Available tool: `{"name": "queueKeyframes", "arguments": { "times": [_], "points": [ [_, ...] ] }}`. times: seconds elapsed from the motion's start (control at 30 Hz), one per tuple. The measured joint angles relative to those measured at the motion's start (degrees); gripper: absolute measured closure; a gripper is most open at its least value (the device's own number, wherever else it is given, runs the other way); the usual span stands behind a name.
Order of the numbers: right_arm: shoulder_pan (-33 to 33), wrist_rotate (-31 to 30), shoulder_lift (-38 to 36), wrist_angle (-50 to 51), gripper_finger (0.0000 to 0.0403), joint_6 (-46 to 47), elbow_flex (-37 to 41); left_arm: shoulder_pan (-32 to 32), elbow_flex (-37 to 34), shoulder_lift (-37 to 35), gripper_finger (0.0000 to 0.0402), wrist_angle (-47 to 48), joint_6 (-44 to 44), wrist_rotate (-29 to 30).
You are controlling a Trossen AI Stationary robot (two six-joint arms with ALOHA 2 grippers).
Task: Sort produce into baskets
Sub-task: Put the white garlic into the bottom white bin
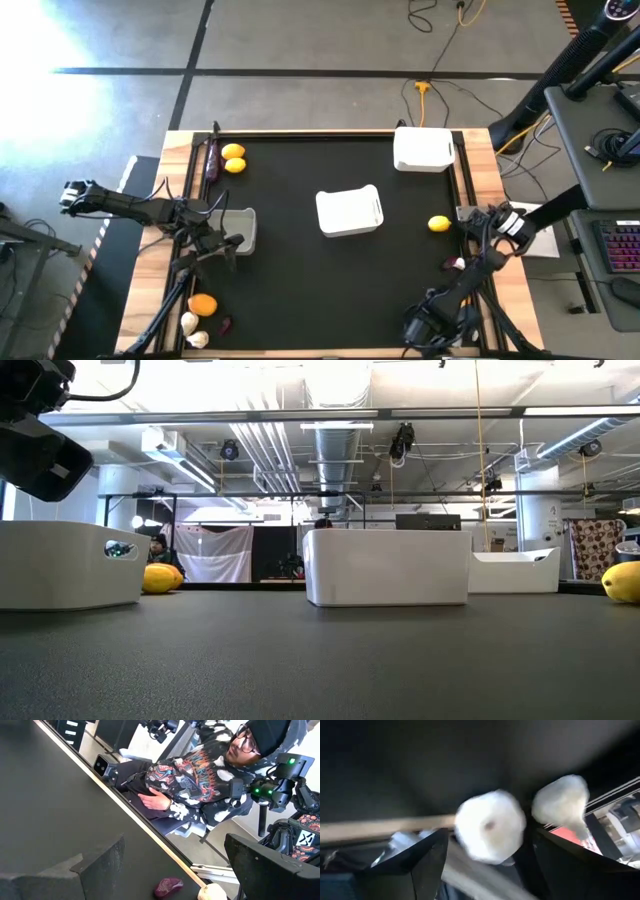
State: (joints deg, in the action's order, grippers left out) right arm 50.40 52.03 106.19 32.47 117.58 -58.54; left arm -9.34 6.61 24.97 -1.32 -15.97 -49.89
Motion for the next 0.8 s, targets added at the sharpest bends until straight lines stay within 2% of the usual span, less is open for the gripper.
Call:
{"name": "queueKeyframes", "arguments": {
  "times": [0.43,0.8],
  "points": [
    [0.2,-4.0,-0.1,-0.4,0.0186,-2.1,1.1,0.0,0.0,0.0,0.0075,0.0,0.0,0.0],
    [-0.8,-7.8,-0.3,0.4,0.0295,-3.2,-3.7,0.0,0.0,0.0,0.0075,0.0,0.0,0.0]
  ]
}}
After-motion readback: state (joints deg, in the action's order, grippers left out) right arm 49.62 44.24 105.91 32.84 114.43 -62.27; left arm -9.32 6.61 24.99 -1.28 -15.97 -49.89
